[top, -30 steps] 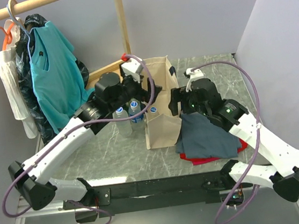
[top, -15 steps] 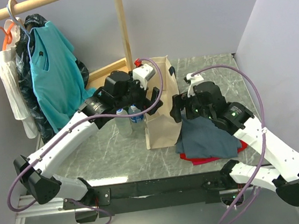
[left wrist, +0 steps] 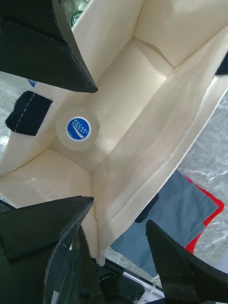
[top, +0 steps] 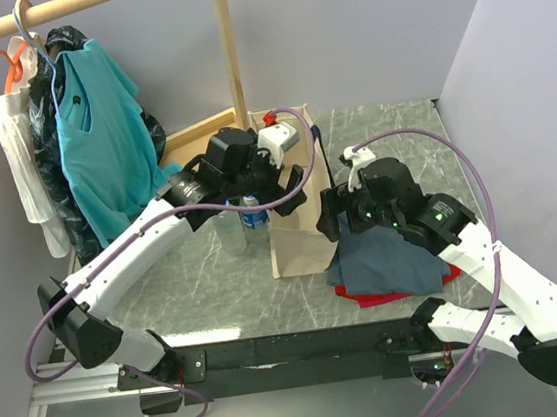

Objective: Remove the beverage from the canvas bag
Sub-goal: Take out the drink from the canvas bag.

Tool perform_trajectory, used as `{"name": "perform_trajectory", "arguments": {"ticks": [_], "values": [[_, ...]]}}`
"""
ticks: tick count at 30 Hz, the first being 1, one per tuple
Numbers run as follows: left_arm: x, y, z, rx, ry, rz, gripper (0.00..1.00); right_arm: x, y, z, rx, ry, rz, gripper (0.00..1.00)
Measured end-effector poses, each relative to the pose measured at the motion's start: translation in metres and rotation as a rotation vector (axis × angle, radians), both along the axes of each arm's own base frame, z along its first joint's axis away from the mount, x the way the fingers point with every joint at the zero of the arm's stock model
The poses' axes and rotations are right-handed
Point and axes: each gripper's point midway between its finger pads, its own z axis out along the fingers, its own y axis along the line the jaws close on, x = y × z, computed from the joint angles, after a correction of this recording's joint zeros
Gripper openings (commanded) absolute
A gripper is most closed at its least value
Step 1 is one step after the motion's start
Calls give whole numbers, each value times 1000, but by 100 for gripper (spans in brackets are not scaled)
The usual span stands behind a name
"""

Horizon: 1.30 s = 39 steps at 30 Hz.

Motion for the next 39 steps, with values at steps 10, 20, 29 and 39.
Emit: {"name": "perform_trajectory", "arguments": {"ticks": [10, 20, 29, 39], "values": [[-3, 0, -22, 71, 53, -24, 91, -12, 5, -6, -8, 39, 34, 100], [-9, 5, -34, 110, 94, -31, 90, -17, 9, -13, -26, 65, 44, 100], [-8, 3, -52, 136, 126, -39, 89, -18, 8, -20, -44, 77, 44, 100], [1, -7, -84, 199, 143, -19, 88, -16, 9, -22, -48, 78, 42, 100]]}}
